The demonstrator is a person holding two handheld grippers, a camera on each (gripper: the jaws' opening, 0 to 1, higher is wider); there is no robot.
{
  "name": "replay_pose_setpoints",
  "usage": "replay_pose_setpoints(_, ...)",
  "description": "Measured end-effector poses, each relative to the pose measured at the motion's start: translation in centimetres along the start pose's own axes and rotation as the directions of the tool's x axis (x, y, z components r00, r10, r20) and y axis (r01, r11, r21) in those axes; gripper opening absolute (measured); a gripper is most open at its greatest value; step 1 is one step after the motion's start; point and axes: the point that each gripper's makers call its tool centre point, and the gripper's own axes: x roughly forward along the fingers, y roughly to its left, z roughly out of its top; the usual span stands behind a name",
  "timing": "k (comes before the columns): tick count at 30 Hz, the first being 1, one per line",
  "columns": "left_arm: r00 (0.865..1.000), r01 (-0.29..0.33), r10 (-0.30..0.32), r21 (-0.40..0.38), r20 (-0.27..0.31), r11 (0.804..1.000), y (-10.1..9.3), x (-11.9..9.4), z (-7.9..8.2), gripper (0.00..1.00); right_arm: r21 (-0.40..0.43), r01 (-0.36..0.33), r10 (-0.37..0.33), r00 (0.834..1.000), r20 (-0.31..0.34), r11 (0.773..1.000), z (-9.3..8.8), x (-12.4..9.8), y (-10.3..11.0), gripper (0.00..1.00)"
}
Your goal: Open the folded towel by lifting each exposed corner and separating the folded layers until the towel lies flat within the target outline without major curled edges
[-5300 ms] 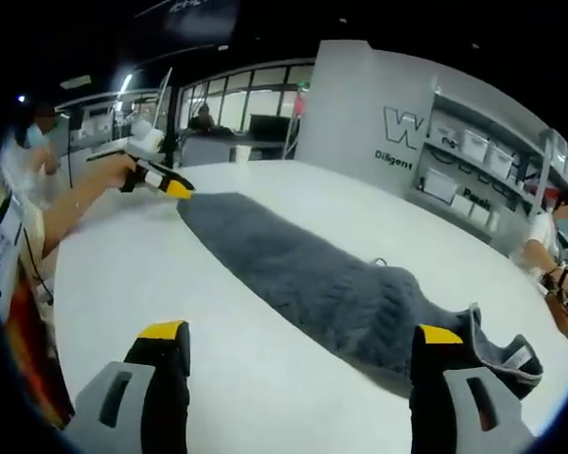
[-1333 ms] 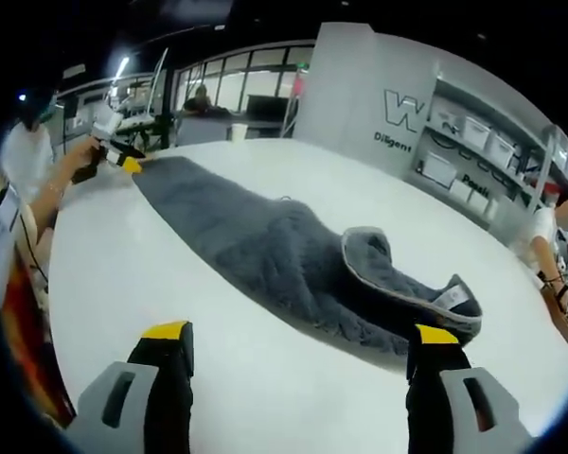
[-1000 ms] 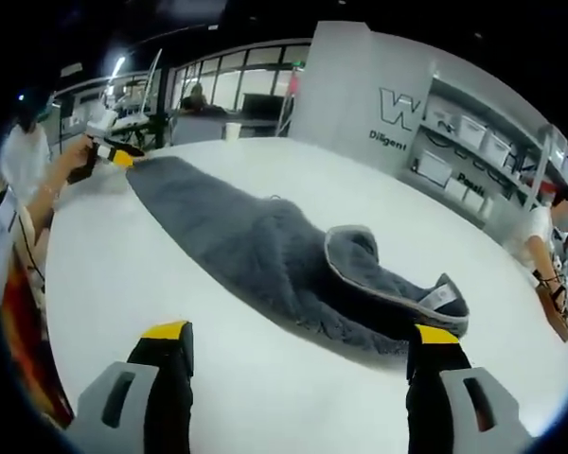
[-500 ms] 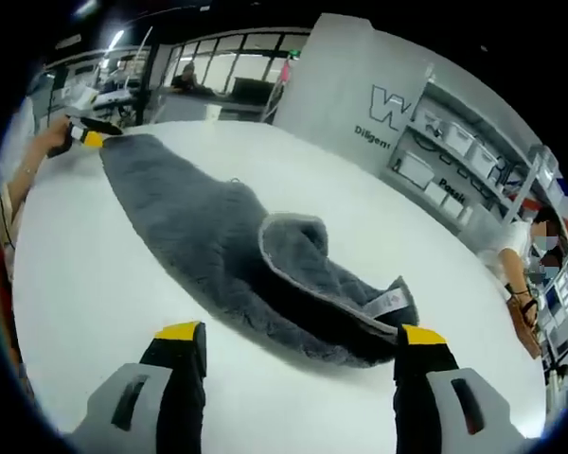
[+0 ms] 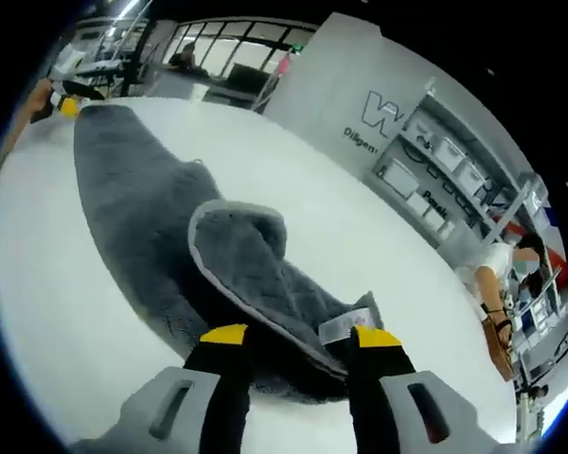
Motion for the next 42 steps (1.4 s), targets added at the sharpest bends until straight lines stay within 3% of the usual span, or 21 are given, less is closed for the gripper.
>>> replay_pose_setpoints(2,1.000,0.003,-0.003,-0.001,0.003,1.000,-0.1,0.0,0.1,1.00,0.008,-0.011,0.011,1.000,0.030,1.000,0.6,0.4,0.1,0.04)
replay_pose_setpoints(3,1.000,0.006,-0.006,-0.001,0.004,1.000,-0.2,0.0,0.1,1.00,0.014,-0.015,0.015,0.999,0.045,1.000,0.8,0.4,0.1,0.00)
replay_pose_setpoints(11,1.000,0.005,-0.005,0.007,-0.004,1.000,-0.4,0.1,0.1,1.00,0.117,0.009,-0.018,0.997,0.077,0.993,0.8,-0.5,-1.3,0.00)
replay_pose_setpoints(15,1.000,0.005,-0.005,0.008,-0.003,1.000,-0.4,0.1,0.1,1.00,0.174,0.063,-0.072,0.996,0.046,0.983,-0.5,-1.3,-3.0,0.00)
replay_pose_setpoints(23,1.000,0.003,-0.003,0.009,-0.013,1.000,-0.3,0.1,-0.2,1.00,0.310,0.071,-0.080,0.997,0.018,0.948,-2.9,-2.2,-3.9,0.00)
replay_pose_setpoints(26,1.000,-0.004,0.004,0.010,-0.019,1.000,-0.2,0.1,-0.3,1.00,0.356,0.073,-0.095,0.995,0.043,0.932,-2.9,-2.8,-4.6,0.00)
replay_pose_setpoints(29,1.000,-0.004,0.004,0.010,-0.017,1.000,-0.2,0.1,-0.2,1.00,0.428,0.035,-0.089,0.990,0.107,0.903,-1.9,-3.6,-4.9,0.00)
replay_pose_setpoints(34,1.000,-0.003,0.003,0.010,-0.013,1.000,-0.3,0.1,-0.1,1.00,0.464,0.048,-0.122,0.984,0.131,0.885,-1.7,-5.0,-6.0,0.00)
replay_pose_setpoints(42,1.000,-0.004,0.005,0.011,-0.021,1.000,-0.2,0.1,-0.3,1.00,0.495,0.093,-0.115,0.993,0.014,0.864,-5.5,-4.8,-6.0,0.00)
